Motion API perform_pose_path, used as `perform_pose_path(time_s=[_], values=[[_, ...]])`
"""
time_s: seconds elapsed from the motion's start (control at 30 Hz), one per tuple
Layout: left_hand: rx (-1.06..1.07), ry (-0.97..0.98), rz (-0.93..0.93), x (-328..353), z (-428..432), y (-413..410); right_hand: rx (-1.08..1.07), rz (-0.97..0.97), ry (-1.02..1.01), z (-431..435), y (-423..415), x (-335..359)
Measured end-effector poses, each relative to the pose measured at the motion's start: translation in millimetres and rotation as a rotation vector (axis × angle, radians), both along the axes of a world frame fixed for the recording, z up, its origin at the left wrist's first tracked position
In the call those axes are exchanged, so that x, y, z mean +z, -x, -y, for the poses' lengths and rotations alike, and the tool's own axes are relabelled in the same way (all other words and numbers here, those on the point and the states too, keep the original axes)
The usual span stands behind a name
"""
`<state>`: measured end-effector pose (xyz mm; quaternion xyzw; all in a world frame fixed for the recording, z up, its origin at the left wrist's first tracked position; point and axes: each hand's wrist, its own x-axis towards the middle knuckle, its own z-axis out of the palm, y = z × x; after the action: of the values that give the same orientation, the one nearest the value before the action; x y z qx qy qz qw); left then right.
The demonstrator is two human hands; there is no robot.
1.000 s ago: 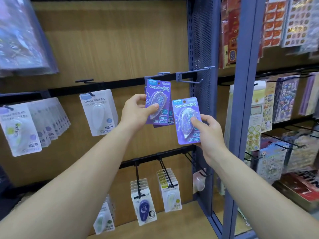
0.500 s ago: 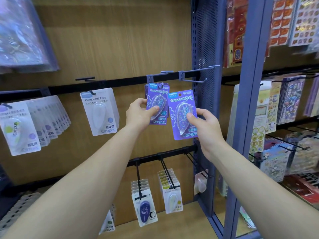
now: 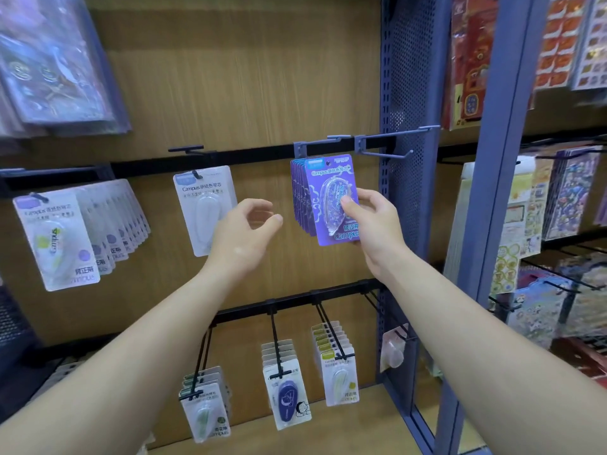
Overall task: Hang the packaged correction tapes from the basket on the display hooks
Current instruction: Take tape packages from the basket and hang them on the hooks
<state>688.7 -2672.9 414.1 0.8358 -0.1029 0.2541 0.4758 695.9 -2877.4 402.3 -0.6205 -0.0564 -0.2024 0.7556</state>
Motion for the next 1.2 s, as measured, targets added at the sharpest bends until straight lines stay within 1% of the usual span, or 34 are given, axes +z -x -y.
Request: perform_pose_path(time_s=[0.1, 0.37, 0.5, 0.77, 0.97, 1.03, 1.1, 1.2], values=[[-0.003, -0.068, 0.005, -0.2, -5.9, 5.6, -0.015, 0.000, 0.031, -2.9, 0.6, -2.3], [-0.024, -0.155, 0.015, -6.2, -15.7, 13.5, -0.111, 0.033, 0.048, -10.7, 2.4, 0.8], [-0.021, -0.160, -0.012, -11.2, -19.0, 13.0, -0.179, 0.047, 0.035, -11.5, 3.5, -0.8], [-0.033, -0.195, -0.018, -13.4, -20.3, 18.1, -0.196, 0.040, 0.055, -13.4, 4.8, 0.5], [-0.026, -0.201, -0.010, -9.1, -22.2, 21.7, -0.196, -0.001, 0.119, -12.8, -1.9, -4.1], [-0.026, -0.207, -0.010, -8.9, -22.6, 23.5, -0.183, -0.039, 0.156, -14.0, -5.7, -4.7], [-0.020, -0.218, -0.013, -9.9, -23.5, 26.5, -0.220, -0.068, 0.250, -16.7, -10.4, -2.5], [-0.011, -0.245, -0.027, -16.6, -28.4, 37.4, -0.325, -0.129, 0.510, -23.3, -11.0, -7.6]])
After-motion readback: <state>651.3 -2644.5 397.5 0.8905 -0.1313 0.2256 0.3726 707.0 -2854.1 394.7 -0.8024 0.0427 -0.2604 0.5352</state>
